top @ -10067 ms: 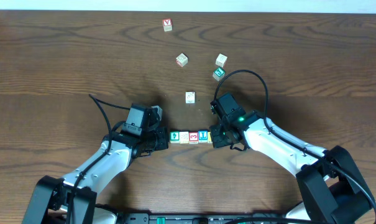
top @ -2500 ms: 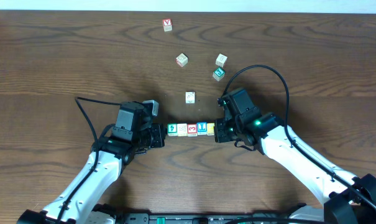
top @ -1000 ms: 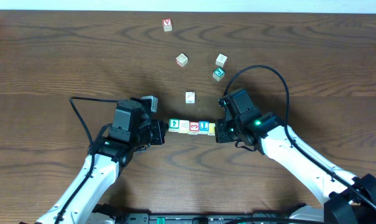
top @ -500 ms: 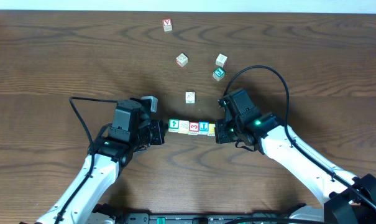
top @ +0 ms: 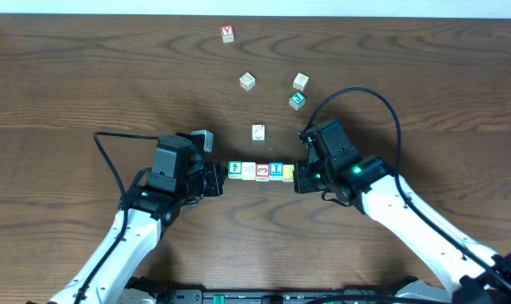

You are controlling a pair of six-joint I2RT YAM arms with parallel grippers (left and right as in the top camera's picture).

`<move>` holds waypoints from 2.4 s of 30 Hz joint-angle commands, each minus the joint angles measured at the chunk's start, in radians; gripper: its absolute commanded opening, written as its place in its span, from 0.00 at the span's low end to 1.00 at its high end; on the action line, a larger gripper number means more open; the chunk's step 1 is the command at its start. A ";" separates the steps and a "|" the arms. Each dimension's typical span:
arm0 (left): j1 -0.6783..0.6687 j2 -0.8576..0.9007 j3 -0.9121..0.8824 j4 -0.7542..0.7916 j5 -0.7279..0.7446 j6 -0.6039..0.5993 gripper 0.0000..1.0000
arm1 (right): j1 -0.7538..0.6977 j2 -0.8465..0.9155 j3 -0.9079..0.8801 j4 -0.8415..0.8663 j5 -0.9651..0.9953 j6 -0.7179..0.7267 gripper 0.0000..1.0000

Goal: Lift 5 blocks

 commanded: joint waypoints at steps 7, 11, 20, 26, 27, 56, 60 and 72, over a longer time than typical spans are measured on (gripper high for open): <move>-0.038 -0.010 0.047 0.023 0.251 -0.013 0.07 | 0.032 -0.026 0.059 0.042 -0.269 0.000 0.01; -0.038 -0.010 0.047 0.028 0.254 -0.022 0.07 | 0.032 -0.026 0.059 0.042 -0.268 0.000 0.01; -0.038 -0.010 0.053 0.034 0.258 -0.045 0.07 | 0.032 -0.026 0.059 0.045 -0.280 0.000 0.01; -0.038 -0.010 0.060 0.034 0.280 -0.051 0.07 | 0.032 -0.036 0.059 0.046 -0.280 0.001 0.01; -0.038 -0.010 0.061 0.034 0.280 -0.051 0.07 | 0.032 -0.038 0.059 0.047 -0.280 0.000 0.01; -0.038 -0.067 0.067 0.034 0.284 -0.077 0.07 | 0.032 -0.076 0.059 0.049 -0.289 0.001 0.01; -0.038 -0.067 0.068 0.034 0.284 -0.077 0.07 | 0.032 -0.094 0.059 0.048 -0.290 0.001 0.01; -0.038 -0.094 0.068 0.034 0.283 -0.088 0.07 | 0.032 -0.105 0.059 0.048 -0.291 0.004 0.01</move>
